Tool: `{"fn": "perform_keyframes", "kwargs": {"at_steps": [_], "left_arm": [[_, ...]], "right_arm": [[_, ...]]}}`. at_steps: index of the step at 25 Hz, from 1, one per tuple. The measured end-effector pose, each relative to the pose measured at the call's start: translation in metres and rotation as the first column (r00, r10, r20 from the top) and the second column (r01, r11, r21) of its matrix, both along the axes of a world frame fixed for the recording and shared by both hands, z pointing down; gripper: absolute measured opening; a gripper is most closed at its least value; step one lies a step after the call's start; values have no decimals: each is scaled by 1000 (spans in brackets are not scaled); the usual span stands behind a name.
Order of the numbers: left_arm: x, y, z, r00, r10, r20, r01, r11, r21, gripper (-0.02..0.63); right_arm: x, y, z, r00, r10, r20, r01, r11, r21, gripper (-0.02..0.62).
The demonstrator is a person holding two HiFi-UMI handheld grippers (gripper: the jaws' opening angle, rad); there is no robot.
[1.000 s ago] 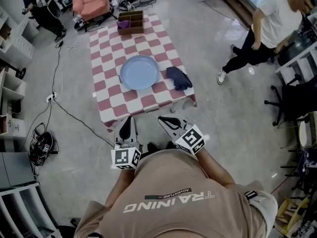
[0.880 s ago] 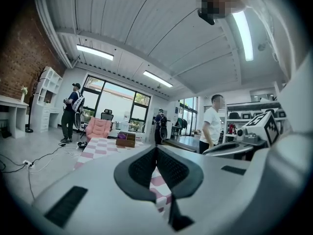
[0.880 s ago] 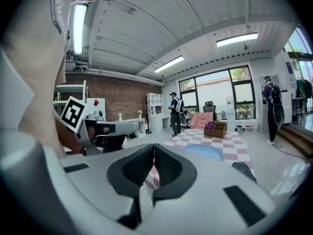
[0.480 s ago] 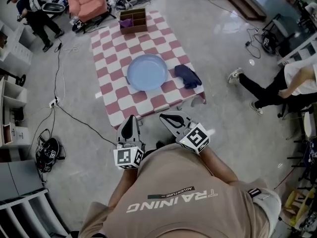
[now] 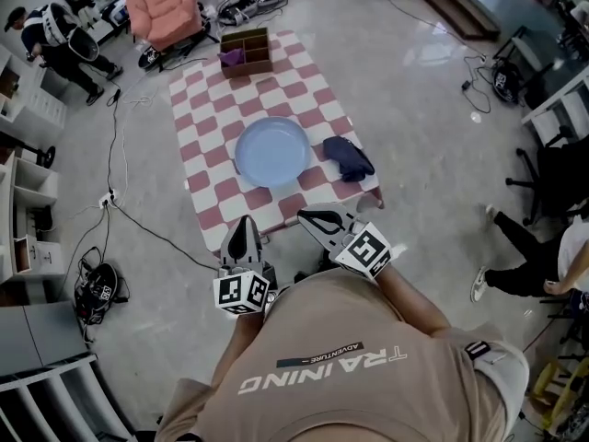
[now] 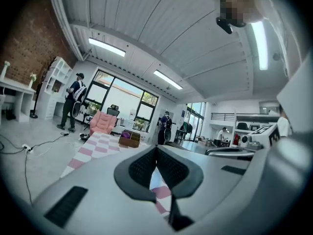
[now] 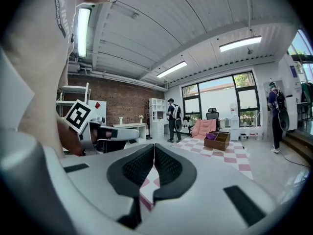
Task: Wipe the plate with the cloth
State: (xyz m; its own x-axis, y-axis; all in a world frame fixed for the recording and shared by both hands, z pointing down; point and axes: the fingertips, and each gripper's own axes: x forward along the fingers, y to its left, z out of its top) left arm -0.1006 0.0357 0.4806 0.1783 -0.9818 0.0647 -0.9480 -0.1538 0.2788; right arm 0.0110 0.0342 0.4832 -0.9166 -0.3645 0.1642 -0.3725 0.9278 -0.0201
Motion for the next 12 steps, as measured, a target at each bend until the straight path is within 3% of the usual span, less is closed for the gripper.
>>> {"fn": "perform_keyframes", "kwargs": {"at_steps": [12], "left_arm": [[41, -46, -1, 998, -64, 27, 65, 998, -16, 14]], "right_arm": [[35, -37, 24, 997, -74, 7, 74, 994, -77, 18]]}}
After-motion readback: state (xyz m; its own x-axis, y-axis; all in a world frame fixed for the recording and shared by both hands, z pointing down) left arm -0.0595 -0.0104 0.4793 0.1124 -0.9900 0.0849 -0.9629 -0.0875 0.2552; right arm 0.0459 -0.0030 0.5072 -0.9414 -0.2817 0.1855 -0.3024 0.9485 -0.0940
